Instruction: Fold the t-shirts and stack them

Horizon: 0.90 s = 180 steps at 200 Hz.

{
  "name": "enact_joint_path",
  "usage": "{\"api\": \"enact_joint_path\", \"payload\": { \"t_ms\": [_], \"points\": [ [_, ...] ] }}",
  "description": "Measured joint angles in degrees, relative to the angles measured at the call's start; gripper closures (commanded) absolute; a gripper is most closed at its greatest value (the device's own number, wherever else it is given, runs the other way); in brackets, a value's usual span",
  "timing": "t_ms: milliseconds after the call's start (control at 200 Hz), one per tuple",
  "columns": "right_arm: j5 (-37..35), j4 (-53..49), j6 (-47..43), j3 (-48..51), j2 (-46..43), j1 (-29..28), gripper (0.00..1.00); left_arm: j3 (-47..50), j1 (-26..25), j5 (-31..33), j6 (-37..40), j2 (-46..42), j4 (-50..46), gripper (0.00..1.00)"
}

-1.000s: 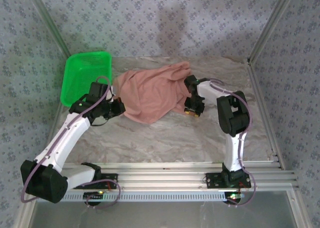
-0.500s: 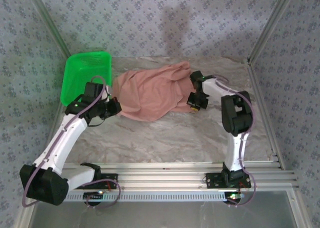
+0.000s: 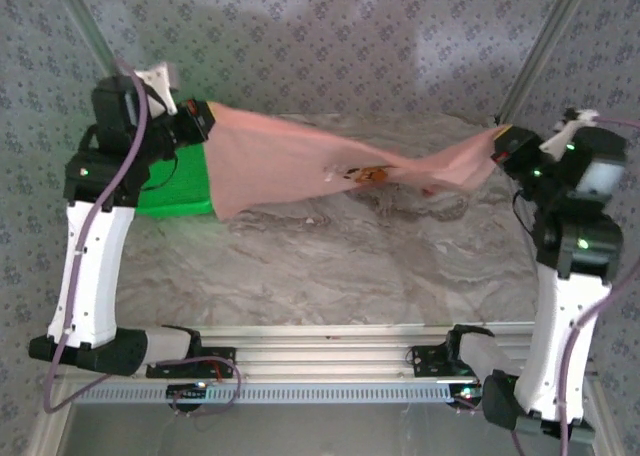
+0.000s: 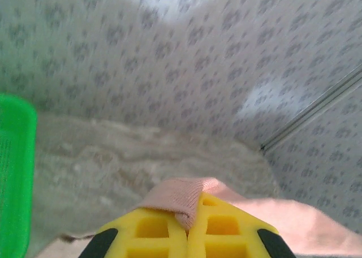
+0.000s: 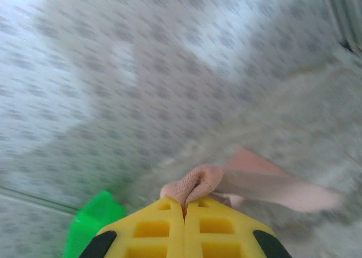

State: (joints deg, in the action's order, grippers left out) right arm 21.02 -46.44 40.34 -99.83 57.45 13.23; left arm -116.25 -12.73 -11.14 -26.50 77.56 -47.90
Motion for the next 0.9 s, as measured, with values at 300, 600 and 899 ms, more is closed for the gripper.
{"api": "enact_joint_path", "payload": {
  "t_ms": [300,600,899],
  "points": [
    [9.6,5.6,3.8,-6.5,14.6,1.4,1.00,-21.2,0.0,-3.3,-0.1,16.9,2.4,1.00],
    [14.6,8.4,4.0,-29.9,45.2,2.3,1.00,-45.4,1.2,-9.2,-7.1,42.5,5.0,1.00],
    [20.0,9.3,6.9,-45.6,49.3,8.5,1.00,-52.4,7.1,-14.8,-13.4,46.5,8.9,1.00]
  ]
}}
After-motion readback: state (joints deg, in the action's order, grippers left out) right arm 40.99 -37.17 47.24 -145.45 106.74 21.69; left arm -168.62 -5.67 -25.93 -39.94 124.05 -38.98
